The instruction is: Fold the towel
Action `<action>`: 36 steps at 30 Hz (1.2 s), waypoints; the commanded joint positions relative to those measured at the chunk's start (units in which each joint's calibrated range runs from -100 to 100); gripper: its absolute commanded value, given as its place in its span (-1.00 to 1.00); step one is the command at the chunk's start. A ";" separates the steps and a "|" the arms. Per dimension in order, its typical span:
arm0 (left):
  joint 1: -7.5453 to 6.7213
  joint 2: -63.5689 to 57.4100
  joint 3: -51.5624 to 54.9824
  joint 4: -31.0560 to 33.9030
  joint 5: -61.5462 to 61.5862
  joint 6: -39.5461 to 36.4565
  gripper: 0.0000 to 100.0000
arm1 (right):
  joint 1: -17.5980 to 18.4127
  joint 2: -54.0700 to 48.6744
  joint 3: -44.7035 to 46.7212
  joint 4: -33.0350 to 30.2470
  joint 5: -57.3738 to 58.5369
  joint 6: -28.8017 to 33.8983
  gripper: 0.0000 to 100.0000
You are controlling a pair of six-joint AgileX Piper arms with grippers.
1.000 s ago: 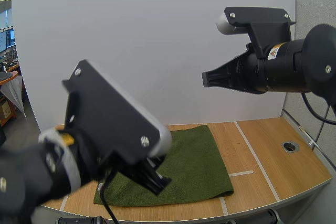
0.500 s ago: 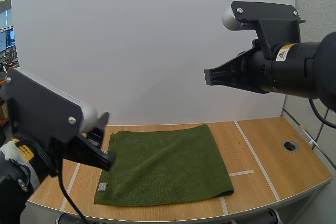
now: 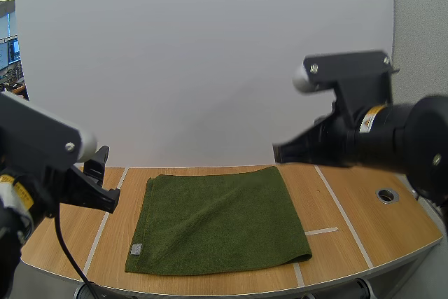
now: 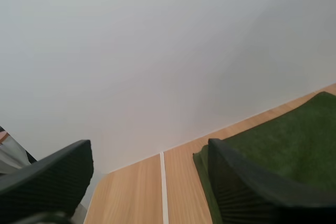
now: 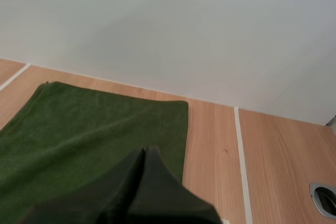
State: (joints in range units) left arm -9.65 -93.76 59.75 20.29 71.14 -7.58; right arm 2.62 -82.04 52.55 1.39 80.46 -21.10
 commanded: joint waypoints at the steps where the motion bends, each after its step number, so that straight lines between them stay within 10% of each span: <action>1: -0.20 5.61 0.27 0.99 -0.07 -1.96 1.00 | 0.21 -0.46 2.04 -2.49 -0.80 -0.06 -1.00; 14: 0.88 9.92 0.27 11.26 6.29 -1.66 1.00 | -0.39 -0.46 1.97 -3.91 0.17 -0.40 -1.00; 36: 2.07 24.18 -5.11 2.05 11.75 -7.56 1.00 | -0.38 13.15 1.97 -0.93 3.52 0.18 -1.00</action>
State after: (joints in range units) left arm -7.70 -74.91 57.48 26.75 82.18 -14.33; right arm 2.47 -76.83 54.55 -3.16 86.16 -21.10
